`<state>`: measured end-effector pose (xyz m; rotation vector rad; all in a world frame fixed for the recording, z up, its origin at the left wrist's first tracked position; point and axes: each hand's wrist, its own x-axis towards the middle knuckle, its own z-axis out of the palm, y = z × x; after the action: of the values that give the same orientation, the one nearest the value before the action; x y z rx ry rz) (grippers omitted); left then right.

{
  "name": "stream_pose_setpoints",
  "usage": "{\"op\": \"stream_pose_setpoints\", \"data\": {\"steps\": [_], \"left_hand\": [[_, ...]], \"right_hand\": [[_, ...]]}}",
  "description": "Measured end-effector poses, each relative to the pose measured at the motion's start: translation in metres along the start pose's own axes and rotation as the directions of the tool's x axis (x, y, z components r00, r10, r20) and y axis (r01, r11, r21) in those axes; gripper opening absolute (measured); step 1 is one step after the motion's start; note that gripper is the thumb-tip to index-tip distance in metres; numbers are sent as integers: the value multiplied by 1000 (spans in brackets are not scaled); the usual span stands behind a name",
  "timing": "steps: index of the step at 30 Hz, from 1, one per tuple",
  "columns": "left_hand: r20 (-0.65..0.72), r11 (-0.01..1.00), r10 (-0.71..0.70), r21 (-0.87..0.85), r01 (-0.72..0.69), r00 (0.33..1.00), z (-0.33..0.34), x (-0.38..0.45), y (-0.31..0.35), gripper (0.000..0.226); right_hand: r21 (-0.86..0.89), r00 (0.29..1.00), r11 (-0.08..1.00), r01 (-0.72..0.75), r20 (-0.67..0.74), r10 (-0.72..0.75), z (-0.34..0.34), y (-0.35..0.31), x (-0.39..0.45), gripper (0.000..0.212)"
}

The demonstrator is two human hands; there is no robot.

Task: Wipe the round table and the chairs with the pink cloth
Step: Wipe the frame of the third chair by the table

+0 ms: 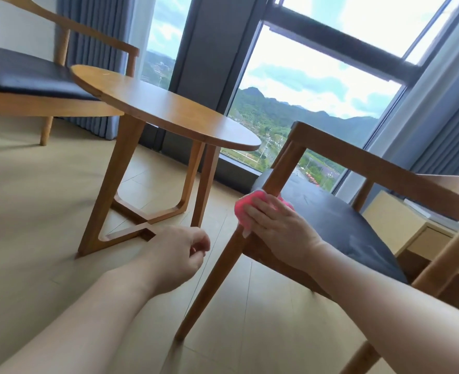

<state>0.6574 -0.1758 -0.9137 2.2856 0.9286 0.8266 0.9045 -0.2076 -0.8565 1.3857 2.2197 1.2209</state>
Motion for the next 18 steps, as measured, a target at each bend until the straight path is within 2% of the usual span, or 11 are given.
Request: {"op": "stream_pose_setpoints", "data": {"steps": [3, 6, 9, 14, 16, 18], "left_hand": [[-7, 1000, 9, -20, -9, 1000, 2, 3, 6, 16], [-10, 999, 13, -35, -13, 1000, 4, 5, 10, 16], [-11, 998, 14, -53, -15, 1000, 7, 7, 14, 16], [-8, 998, 28, -64, -29, 1000, 6, 12, 18, 16], [-8, 998, 20, -63, -20, 1000, 5, 12, 16, 16], [-13, 998, 9, -58, -9, 1000, 4, 11, 12, 16]], "right_hand": [[-294, 1000, 955, 21, -2, -22, -20, 39, 8, 53], [-360, 995, 928, -92, -59, 75, -37, 69, 13, 54], [-410, 993, 904, -119, -59, 104, -44, 74, 13, 57], [-353, 980, 918, -180, -146, 136, -39, 70, 10, 57], [-293, 978, 944, -149, -182, 98, -30, 63, 11, 52], [-231, 986, 968, -101, -152, 67, -21, 49, 11, 49]]}}
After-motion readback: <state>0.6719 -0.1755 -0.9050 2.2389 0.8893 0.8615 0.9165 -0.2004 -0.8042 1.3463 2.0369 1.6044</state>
